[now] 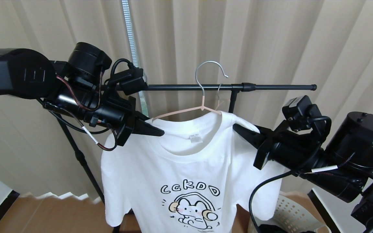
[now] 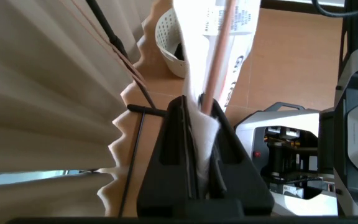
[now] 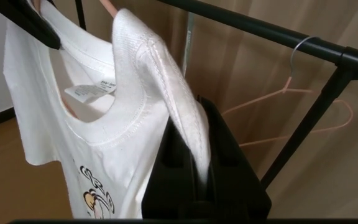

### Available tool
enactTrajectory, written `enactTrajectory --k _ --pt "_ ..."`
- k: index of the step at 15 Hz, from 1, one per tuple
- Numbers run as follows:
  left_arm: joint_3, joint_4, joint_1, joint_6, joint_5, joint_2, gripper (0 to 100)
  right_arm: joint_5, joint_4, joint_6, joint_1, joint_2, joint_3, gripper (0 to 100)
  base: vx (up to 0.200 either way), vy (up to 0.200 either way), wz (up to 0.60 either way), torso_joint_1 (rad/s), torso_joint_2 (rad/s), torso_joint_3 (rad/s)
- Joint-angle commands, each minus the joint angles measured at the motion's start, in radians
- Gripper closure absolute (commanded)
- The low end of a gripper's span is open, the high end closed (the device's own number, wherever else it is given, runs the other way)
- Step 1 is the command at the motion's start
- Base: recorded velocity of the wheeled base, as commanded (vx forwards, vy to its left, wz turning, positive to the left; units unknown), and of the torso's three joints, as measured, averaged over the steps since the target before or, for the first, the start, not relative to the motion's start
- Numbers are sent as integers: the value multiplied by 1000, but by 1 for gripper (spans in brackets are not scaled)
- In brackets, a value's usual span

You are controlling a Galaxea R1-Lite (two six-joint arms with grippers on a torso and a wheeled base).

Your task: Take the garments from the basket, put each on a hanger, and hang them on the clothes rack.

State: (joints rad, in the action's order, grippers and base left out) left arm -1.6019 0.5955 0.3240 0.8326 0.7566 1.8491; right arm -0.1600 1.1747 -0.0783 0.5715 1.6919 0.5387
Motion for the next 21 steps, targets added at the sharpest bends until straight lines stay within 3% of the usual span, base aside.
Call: enactTrajectory --k 1,8,9,12,19,21 --pt "2 0 1 2 0 -2 100 -1 0 -1 1 0 0 100 0 0 0 0 0 0" --pt "4 -2 -2 3 1 -10 100 -3 -17 -31 -1 0 12 100 0 0 0 0 0 0" --pt "4 -3 -2 3 1 -13 100 -3 -18 -31 -2 0 12 0 0 0 0 0 0 0" --pt "4 -6 -7 3 1 -22 100 -24 -47 -37 -53 -12 10 0 0 0 0 0 0 0" --pt "4 -10 -26 -3 1 -53 100 -253 -259 -52 -173 -153 6 0 0 0 0 0 0 0" --pt "4 -11 -37 -4 1 -68 100 -276 -317 -78 -188 -161 12 0 0 0 0 0 0 0"
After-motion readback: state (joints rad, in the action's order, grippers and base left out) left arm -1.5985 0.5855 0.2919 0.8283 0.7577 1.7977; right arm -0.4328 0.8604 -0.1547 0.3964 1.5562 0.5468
